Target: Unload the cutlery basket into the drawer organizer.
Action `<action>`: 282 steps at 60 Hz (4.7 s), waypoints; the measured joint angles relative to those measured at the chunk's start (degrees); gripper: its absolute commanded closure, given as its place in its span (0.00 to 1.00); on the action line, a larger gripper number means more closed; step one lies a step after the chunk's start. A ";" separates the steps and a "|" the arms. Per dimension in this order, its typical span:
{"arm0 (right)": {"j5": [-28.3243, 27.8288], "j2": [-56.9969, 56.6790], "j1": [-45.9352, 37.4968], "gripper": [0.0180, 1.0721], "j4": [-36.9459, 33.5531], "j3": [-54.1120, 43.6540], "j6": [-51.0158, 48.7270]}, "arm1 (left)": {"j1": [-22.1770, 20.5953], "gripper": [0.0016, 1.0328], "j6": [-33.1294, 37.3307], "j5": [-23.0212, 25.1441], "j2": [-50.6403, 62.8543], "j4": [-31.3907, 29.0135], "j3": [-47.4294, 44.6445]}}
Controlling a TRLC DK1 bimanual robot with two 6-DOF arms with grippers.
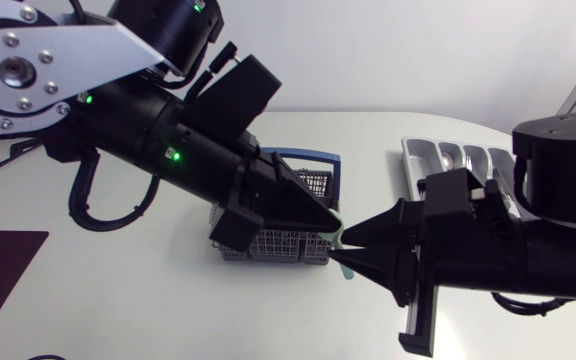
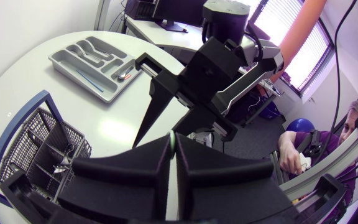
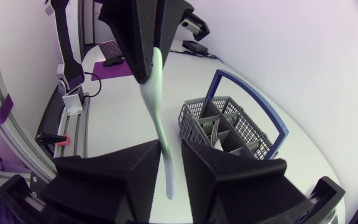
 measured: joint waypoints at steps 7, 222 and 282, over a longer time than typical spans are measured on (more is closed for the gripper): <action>-0.39 0.63 0.33 0.87 -0.02 0.00 0.00 | 0.00 0.97 -0.02 0.22 0.00 0.00 0.00; 6.73 16.04 -57.53 0.17 21.09 -12.90 -31.06 | -2.03 0.37 35.56 -47.12 6.08 25.88 -18.69; 12.79 12.63 -41.53 0.17 17.92 -13.66 -22.18 | -1.86 0.76 47.43 -47.69 9.38 35.15 -20.87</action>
